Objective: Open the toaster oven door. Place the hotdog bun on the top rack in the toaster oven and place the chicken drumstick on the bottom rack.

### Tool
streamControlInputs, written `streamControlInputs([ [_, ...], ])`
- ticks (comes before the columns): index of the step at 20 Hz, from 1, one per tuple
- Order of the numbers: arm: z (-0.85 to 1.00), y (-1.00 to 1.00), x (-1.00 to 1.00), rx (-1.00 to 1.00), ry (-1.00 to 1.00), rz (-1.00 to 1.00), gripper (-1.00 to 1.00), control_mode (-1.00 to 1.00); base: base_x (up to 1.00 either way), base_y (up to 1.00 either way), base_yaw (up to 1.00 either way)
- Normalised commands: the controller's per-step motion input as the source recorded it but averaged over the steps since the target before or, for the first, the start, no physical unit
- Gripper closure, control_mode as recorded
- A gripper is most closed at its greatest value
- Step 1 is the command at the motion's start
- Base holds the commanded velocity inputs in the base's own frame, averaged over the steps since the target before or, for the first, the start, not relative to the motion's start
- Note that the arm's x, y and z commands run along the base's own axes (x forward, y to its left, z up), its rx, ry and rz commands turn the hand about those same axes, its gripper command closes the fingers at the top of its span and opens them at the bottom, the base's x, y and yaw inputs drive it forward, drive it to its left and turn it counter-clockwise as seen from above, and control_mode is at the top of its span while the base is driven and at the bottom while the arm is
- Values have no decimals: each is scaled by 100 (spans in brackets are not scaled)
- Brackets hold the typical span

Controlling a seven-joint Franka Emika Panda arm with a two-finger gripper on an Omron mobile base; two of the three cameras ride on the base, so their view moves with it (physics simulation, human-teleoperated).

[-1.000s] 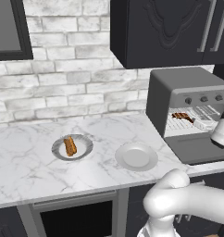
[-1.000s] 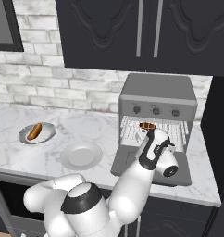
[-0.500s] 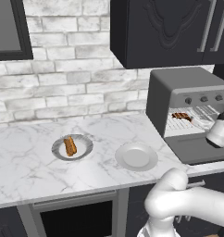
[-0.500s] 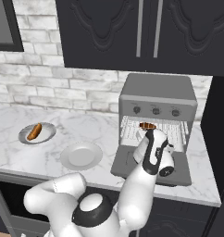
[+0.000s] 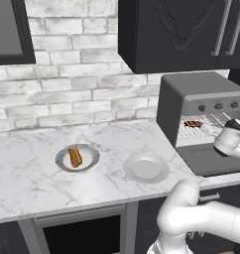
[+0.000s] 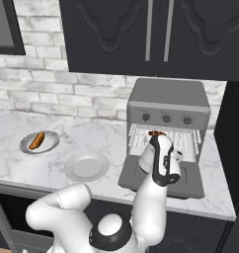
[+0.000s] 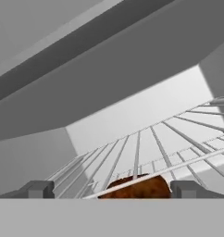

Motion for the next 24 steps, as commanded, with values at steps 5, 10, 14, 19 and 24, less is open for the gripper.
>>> streamControlInputs([
  [5,-3,0,19,0,0,0,-100,-100,0,0,0],
  [10,-1,0,22,0,0,0,-100,-100,0,0,0],
  [14,-8,0,15,0,0,0,-100,-100,0,0,0],
  [19,-18,-1,12,0,0,0,-100,-100,0,0,0],
  [24,-19,0,12,1,0,0,-100,-100,0,0,0],
])
